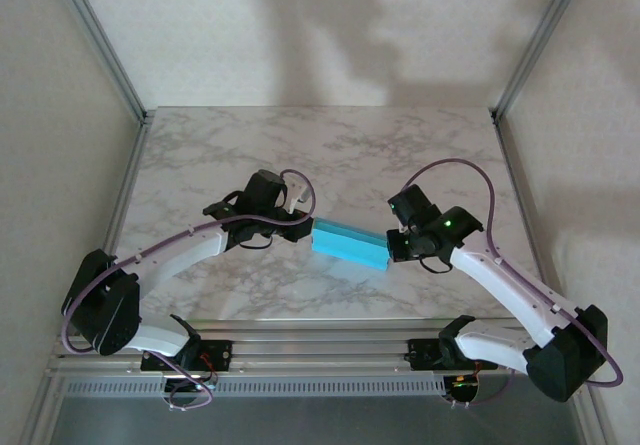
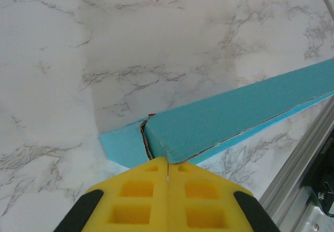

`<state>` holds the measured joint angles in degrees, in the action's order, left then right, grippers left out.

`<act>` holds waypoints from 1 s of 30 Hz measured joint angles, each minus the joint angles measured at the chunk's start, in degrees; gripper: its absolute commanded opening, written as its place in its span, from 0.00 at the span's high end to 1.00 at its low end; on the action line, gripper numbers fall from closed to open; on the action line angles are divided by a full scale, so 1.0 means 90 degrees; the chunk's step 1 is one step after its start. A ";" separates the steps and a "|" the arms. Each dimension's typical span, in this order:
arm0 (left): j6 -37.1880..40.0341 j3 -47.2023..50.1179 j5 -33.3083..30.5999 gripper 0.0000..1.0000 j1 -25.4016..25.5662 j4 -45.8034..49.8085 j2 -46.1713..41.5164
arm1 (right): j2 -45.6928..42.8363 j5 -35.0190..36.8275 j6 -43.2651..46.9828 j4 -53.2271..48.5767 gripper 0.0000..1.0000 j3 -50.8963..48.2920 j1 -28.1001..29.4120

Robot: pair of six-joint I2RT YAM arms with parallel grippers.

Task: Fold the paper box

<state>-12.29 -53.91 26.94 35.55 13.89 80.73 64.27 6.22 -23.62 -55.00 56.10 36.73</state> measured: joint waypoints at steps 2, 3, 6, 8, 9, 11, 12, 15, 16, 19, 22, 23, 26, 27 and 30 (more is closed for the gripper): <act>0.0000 -0.0019 -0.0012 1.00 0.0000 0.0039 0.0000 | 0.0000 -0.0002 -0.0005 0.0029 0.79 0.0000 -0.0012; 0.0000 -0.0032 -0.0024 1.00 0.0000 0.0063 0.0000 | 0.0000 -0.0005 -0.0005 0.0029 0.78 0.0000 -0.0012; -0.0019 -0.0095 -0.0068 1.00 0.0000 0.0177 0.0015 | -0.0010 -0.0046 -0.0002 0.0029 0.78 0.0000 -0.0012; -0.0032 -0.0146 -0.0104 1.00 0.0000 0.0209 0.0051 | -0.0058 -0.0131 -0.0002 0.0024 0.77 0.0000 -0.0015; -0.0044 -0.0168 -0.0121 1.00 0.0000 0.0228 0.0068 | -0.0092 -0.0177 0.0000 0.0015 0.76 0.0000 -0.0012; -0.0049 -0.0216 -0.0160 1.00 -0.0002 0.0277 0.0095 | -0.0197 -0.0289 0.0000 -0.0010 0.74 0.0002 -0.0015; -0.0051 -0.0228 -0.0170 1.00 -0.0002 0.0296 0.0097 | -0.0238 -0.0342 0.0000 -0.0017 0.73 0.0002 -0.0024; -0.0070 -0.0250 -0.0194 1.00 -0.0002 0.0333 0.0104 | -0.0347 -0.0474 0.0007 -0.0039 0.73 0.0002 -0.0046; -0.0070 -0.0257 -0.0199 1.00 -0.0002 0.0338 0.0114 | -0.0367 -0.0534 0.0024 -0.0039 0.73 0.0005 -0.0061; -0.0073 -0.0291 -0.0245 1.00 -0.0002 0.0347 0.0138 | -0.0401 -0.0685 0.0029 -0.0066 0.72 0.0005 -0.0085; -0.0073 -0.0291 -0.0262 1.00 0.0000 0.0350 0.0138 | -0.0442 -0.0690 0.0029 -0.0114 0.73 0.0017 -0.0095; -0.0070 -0.0291 -0.0260 1.00 0.0000 0.0350 0.0143 | -0.0454 -0.0651 0.0027 -0.0143 0.73 0.0032 -0.0097; -0.0073 -0.0301 -0.0233 1.00 0.0002 0.0342 0.0170 | -0.0515 -0.0495 0.0019 -0.0204 0.73 0.0121 -0.0097; -0.0078 -0.0301 -0.0233 1.00 0.0005 0.0342 0.0175 | -0.0544 -0.0442 0.0015 -0.0221 0.74 0.0160 -0.0097; -0.0121 -0.0306 -0.0233 1.00 0.0005 0.0345 0.0177 | -0.0646 -0.0362 -0.0005 -0.0260 0.74 0.0255 -0.0097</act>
<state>-13.39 -56.66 24.84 35.59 16.99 82.32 58.46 2.96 -23.66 -57.34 58.39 35.86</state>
